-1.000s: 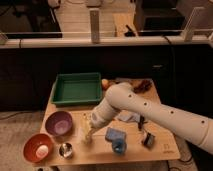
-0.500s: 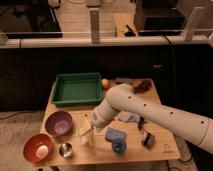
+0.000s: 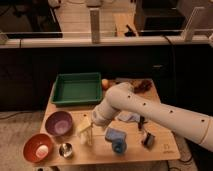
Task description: Place banana in paper cup
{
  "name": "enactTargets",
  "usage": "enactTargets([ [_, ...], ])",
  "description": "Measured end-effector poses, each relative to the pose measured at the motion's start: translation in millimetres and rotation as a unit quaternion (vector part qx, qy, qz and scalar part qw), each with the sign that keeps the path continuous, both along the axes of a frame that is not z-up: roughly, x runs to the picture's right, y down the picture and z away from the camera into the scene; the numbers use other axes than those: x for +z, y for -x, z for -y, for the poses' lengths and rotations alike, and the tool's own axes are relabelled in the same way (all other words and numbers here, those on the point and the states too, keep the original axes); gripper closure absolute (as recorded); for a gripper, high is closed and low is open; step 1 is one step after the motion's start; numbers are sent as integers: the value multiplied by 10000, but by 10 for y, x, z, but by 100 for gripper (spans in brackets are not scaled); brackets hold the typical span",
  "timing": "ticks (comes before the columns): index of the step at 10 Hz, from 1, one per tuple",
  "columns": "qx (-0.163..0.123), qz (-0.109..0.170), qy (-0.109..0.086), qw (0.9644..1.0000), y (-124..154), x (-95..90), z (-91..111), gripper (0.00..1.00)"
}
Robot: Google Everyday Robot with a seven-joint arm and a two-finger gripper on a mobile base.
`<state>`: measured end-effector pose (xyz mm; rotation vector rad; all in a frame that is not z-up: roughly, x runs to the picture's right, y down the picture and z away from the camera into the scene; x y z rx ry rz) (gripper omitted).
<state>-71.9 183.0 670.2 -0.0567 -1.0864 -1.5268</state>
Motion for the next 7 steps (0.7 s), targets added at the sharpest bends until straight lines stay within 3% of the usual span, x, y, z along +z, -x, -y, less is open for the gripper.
enactTargets([
  [7, 37, -74, 3, 10000, -19, 9, 17, 20],
])
